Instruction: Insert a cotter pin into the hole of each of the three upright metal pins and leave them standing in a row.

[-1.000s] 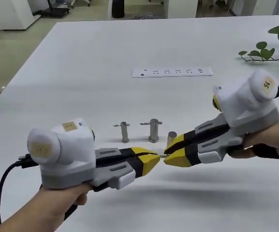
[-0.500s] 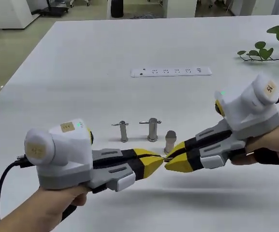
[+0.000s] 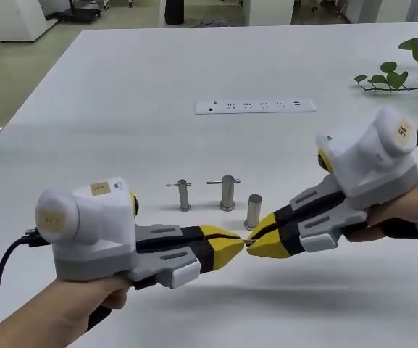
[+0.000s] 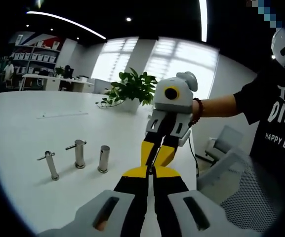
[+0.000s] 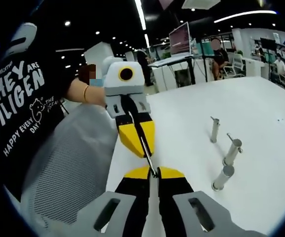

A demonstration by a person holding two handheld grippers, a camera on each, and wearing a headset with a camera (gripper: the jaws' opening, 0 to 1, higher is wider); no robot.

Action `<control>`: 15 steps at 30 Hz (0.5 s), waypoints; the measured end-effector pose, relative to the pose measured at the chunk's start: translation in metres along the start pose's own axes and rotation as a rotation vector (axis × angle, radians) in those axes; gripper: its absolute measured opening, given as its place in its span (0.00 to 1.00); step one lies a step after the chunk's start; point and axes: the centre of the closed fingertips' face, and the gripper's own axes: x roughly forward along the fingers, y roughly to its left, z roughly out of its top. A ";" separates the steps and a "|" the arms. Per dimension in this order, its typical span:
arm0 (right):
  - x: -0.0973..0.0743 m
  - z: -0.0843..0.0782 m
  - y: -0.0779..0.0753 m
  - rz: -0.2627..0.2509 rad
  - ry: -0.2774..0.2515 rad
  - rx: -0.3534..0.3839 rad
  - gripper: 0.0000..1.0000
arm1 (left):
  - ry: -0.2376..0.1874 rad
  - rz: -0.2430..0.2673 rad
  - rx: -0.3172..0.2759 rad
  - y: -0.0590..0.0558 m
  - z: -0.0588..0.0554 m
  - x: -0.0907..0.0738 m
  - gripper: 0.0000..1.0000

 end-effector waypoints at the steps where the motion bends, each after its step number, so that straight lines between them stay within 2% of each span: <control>1: 0.000 -0.001 0.000 -0.002 0.016 -0.028 0.00 | 0.002 0.000 -0.001 0.000 -0.001 0.000 0.00; 2: 0.000 -0.002 0.000 0.001 0.023 -0.054 0.00 | 0.003 -0.002 -0.002 0.000 -0.001 0.000 0.00; 4: 0.001 -0.003 0.000 -0.001 0.034 -0.044 0.00 | 0.008 -0.003 0.001 0.000 -0.002 0.001 0.00; 8: 0.001 -0.006 -0.001 -0.010 0.064 -0.092 0.00 | 0.023 0.007 0.022 0.000 -0.004 0.003 0.00; 9: 0.000 -0.008 -0.002 -0.011 0.094 -0.139 0.00 | 0.033 0.010 0.044 -0.001 -0.005 0.004 0.00; 12: 0.001 -0.013 -0.003 -0.020 0.136 -0.189 0.00 | 0.053 0.017 0.065 -0.001 -0.007 0.006 0.00; 15: 0.001 -0.016 -0.004 -0.027 0.162 -0.195 0.00 | 0.060 0.034 0.090 0.002 -0.009 0.009 0.01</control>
